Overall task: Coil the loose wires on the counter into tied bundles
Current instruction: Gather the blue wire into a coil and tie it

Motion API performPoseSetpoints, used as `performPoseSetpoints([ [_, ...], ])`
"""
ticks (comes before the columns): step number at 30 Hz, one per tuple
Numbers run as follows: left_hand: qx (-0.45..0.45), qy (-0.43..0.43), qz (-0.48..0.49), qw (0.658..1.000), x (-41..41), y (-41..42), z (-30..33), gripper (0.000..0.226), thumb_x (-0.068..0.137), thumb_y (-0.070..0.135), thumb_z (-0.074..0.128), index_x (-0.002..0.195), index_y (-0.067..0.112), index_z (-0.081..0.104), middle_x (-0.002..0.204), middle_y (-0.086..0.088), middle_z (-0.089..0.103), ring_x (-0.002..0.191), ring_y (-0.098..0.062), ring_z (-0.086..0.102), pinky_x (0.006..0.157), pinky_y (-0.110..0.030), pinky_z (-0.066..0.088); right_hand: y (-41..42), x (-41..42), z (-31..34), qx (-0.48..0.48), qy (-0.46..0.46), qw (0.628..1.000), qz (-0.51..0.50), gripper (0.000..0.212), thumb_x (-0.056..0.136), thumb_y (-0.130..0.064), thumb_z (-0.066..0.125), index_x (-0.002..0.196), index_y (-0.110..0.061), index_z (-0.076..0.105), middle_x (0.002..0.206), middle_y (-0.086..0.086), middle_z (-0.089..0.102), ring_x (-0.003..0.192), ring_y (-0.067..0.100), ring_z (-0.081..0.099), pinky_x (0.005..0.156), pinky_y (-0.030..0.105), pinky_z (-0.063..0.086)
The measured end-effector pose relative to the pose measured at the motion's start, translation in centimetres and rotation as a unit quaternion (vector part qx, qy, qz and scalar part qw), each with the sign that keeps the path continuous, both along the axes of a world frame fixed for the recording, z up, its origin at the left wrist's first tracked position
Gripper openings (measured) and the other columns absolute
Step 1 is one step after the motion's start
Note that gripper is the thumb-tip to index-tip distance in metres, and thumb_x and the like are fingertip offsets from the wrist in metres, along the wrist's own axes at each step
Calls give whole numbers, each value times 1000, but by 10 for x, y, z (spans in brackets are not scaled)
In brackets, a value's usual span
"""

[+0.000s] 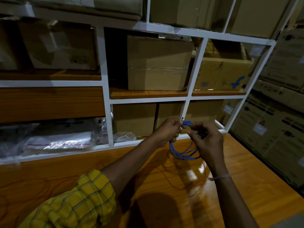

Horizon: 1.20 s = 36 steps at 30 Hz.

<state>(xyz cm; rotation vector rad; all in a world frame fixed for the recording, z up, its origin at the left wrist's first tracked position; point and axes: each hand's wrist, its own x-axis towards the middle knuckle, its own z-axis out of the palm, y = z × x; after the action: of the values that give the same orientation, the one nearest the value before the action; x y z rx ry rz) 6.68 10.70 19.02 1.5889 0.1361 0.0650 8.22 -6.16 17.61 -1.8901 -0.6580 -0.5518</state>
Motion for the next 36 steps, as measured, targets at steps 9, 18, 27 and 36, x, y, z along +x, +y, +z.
performPoseSetpoints([
  [9,-2,-5,-20,1000,-1,-4,1,26,111,23,40,93,12,55,68,0,39,51,-10,30,44,-22,23,10,1,6,-2,-75,997,-6,9,84,-10,84,89,-12,77,87,-5,65,81,9,63,70,20,50],
  [18,25,-9,-41,999,0,-9,-1,37,111,26,38,125,-4,56,71,-1,43,49,-9,33,42,-22,25,9,7,6,42,-53,998,16,5,90,-10,78,93,-12,75,90,1,71,87,19,68,73,41,56],
  [27,55,-17,-44,997,-3,-15,6,33,111,25,40,124,0,55,75,-3,43,53,-10,34,46,-26,25,2,2,8,152,79,984,58,5,96,-8,72,101,-7,72,90,6,76,87,23,74,65,31,58],
  [36,146,-42,-32,988,-2,-17,6,28,109,30,43,113,10,62,80,-6,52,55,-12,40,44,-27,30,-1,2,10,146,81,986,5,13,93,-11,76,105,-7,76,90,7,78,83,15,77,68,34,64],
])
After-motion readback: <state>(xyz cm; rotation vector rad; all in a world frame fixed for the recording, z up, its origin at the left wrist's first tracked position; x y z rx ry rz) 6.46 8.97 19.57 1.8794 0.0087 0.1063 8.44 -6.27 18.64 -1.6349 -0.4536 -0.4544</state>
